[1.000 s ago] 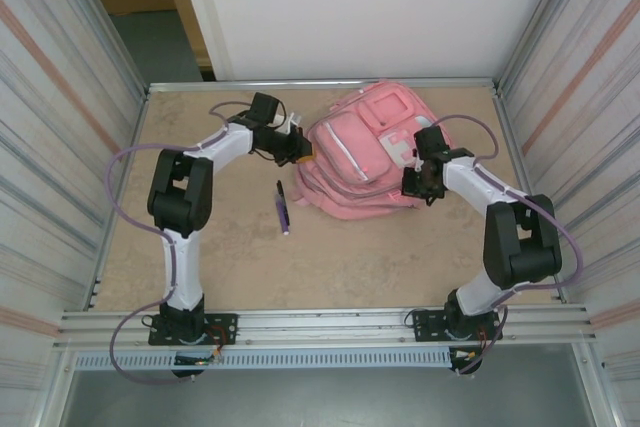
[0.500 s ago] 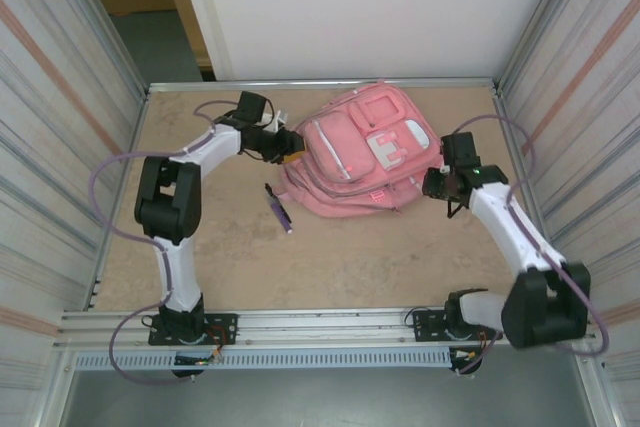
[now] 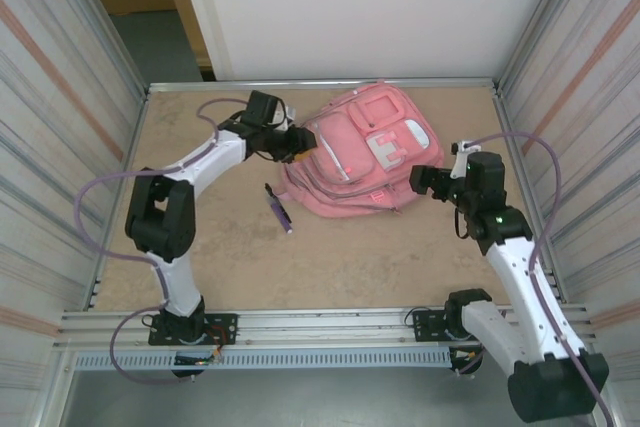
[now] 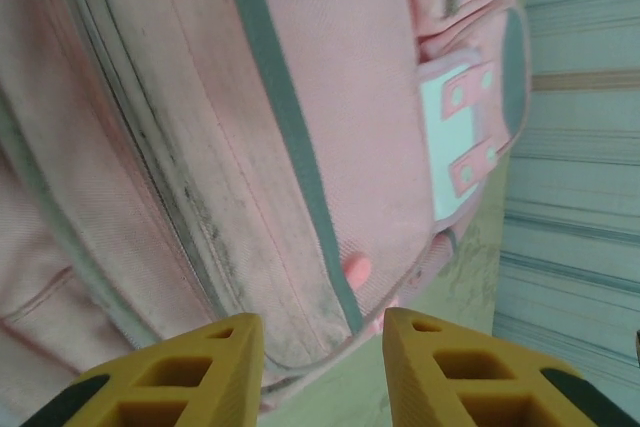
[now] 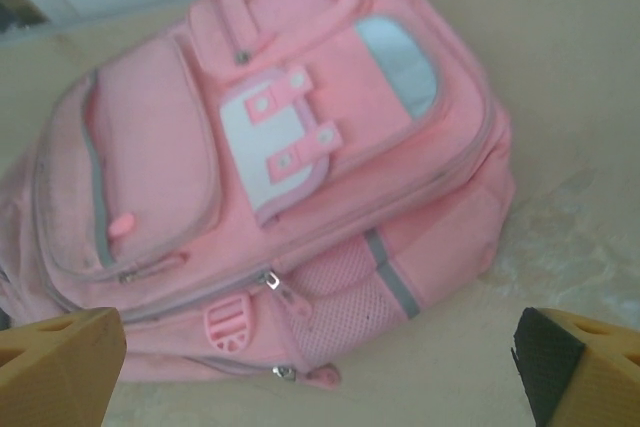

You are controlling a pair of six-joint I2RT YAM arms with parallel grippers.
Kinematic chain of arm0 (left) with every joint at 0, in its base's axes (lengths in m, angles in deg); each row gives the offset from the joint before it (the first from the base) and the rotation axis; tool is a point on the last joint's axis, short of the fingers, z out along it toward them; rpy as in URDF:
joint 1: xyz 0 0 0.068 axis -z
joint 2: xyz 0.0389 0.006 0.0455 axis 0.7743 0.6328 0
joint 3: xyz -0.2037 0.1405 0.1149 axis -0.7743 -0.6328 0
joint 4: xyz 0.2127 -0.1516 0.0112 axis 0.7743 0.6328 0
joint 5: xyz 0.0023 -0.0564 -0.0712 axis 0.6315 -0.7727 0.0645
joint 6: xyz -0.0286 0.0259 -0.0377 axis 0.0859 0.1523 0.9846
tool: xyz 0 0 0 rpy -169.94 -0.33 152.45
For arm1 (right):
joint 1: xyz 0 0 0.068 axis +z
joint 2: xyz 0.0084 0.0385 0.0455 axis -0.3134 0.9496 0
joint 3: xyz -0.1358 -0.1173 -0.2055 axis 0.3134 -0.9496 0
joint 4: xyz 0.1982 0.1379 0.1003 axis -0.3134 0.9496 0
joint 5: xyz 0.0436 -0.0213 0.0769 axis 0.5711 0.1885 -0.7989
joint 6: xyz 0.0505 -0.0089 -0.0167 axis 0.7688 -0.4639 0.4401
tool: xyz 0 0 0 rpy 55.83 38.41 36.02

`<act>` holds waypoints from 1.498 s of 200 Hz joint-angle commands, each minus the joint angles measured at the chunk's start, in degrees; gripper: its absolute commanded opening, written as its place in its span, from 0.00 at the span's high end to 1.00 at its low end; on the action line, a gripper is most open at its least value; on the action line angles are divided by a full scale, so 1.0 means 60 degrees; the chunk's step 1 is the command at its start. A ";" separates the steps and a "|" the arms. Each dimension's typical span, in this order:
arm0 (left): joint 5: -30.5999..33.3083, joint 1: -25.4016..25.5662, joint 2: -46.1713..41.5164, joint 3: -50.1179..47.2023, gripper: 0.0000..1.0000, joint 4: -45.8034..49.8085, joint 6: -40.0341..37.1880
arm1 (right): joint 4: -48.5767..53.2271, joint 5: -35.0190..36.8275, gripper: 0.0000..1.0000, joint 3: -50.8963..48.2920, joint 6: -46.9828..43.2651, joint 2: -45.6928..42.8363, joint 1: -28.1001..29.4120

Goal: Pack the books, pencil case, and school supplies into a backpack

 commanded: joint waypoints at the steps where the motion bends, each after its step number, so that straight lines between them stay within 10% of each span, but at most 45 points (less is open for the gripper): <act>1: 0.0085 -0.0054 0.0474 0.0321 0.64 -0.0024 0.0618 | 0.0102 -0.0673 0.01 0.0188 0.0106 0.0513 -0.0085; 89: 0.1069 0.0506 0.1911 0.1716 0.65 0.0691 0.0556 | -0.0767 -0.0986 0.05 -0.0216 0.0204 0.1743 0.0170; 129: 0.1527 0.0910 0.1519 0.2603 1.00 0.1671 -0.0656 | -0.0727 -0.2399 0.05 0.0294 -0.1980 0.3470 0.0890; 198: 0.0618 0.0908 0.0988 0.2553 1.00 0.2513 -0.0959 | 0.0416 -0.4449 0.04 0.2458 -0.4091 0.6533 0.0979; 299: -0.0303 0.0913 0.0393 0.1928 1.00 0.1982 -0.0192 | 0.0363 -0.4220 0.22 0.3045 -0.6313 0.7785 0.2142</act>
